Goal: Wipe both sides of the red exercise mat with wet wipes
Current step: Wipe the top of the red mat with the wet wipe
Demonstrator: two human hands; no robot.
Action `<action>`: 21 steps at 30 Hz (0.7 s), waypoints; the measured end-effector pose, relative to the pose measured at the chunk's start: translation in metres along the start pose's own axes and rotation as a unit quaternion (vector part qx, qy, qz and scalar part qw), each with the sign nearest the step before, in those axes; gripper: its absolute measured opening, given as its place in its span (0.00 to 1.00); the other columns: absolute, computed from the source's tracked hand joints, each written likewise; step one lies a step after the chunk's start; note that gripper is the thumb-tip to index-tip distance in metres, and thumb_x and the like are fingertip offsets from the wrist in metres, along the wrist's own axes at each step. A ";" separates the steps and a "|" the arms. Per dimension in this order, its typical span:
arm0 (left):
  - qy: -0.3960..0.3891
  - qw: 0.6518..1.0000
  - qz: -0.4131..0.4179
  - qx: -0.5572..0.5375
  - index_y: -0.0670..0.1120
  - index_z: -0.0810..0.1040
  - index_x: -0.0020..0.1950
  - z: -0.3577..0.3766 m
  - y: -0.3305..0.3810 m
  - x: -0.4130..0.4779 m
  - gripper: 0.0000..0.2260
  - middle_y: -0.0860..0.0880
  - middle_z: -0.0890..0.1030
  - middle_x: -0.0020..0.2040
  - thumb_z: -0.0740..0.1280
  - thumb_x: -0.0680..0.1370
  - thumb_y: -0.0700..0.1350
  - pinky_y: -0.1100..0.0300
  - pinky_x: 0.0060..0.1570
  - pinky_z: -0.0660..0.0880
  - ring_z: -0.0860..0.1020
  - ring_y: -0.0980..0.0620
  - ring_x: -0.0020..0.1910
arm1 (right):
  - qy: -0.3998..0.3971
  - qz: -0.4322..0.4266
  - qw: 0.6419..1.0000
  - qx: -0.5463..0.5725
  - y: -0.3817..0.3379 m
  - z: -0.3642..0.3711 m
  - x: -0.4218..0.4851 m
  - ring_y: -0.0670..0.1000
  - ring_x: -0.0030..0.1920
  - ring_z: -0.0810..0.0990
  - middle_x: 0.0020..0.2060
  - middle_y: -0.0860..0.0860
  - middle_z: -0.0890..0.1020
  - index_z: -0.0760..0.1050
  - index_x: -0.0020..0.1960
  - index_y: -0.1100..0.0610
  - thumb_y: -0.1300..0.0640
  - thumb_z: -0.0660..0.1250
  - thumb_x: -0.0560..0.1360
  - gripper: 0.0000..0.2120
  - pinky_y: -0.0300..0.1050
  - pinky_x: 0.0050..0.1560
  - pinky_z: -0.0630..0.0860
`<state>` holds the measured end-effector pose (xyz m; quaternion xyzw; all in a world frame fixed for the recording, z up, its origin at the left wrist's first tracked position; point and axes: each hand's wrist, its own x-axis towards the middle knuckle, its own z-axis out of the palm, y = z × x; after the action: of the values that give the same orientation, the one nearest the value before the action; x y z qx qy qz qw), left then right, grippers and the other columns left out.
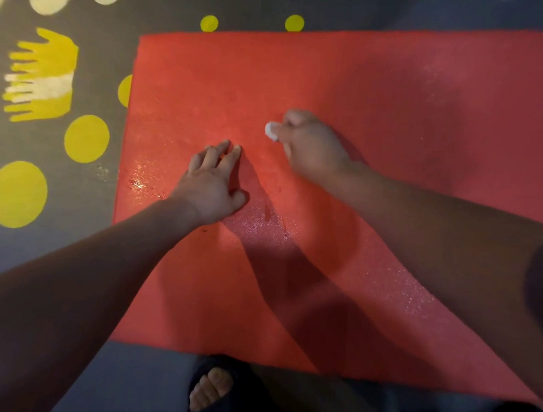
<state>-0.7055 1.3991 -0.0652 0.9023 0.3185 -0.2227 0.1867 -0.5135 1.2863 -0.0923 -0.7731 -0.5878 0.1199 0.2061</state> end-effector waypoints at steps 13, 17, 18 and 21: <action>0.016 1.000 -0.017 -0.016 0.49 0.55 0.82 -0.004 0.011 -0.004 0.40 0.48 0.54 0.81 0.71 0.75 0.54 0.43 0.78 0.56 0.53 0.39 0.79 | 0.014 0.023 0.999 -0.039 0.015 -0.004 -0.023 0.62 0.45 0.78 0.43 0.59 0.76 0.79 0.60 0.60 0.67 0.64 0.73 0.17 0.50 0.43 0.73; 0.026 0.999 -0.013 -0.015 0.49 0.57 0.81 0.000 0.010 -0.008 0.38 0.47 0.57 0.80 0.70 0.75 0.52 0.42 0.76 0.58 0.55 0.39 0.78 | -0.061 -0.130 0.990 -0.001 -0.023 0.005 -0.073 0.58 0.44 0.74 0.43 0.56 0.74 0.76 0.59 0.61 0.61 0.61 0.80 0.10 0.47 0.40 0.65; 0.030 0.999 -0.011 -0.014 0.48 0.58 0.81 0.000 0.010 -0.009 0.37 0.46 0.57 0.80 0.70 0.75 0.52 0.42 0.76 0.59 0.55 0.39 0.77 | -0.082 -0.192 0.978 -0.009 -0.029 0.004 -0.087 0.56 0.45 0.73 0.43 0.55 0.74 0.76 0.60 0.61 0.57 0.58 0.82 0.12 0.48 0.42 0.66; 0.039 0.999 -0.015 -0.016 0.48 0.60 0.80 0.001 0.013 -0.014 0.35 0.45 0.60 0.78 0.69 0.75 0.51 0.43 0.75 0.61 0.57 0.39 0.75 | -0.135 -0.256 0.957 -0.024 -0.018 -0.001 -0.098 0.54 0.49 0.72 0.47 0.54 0.74 0.75 0.60 0.60 0.51 0.52 0.85 0.17 0.47 0.48 0.66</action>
<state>-0.7069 1.3823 -0.0563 0.9022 0.3430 -0.1846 0.1854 -0.5556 1.1962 -0.0889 -0.5781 -0.7911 0.1525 0.1295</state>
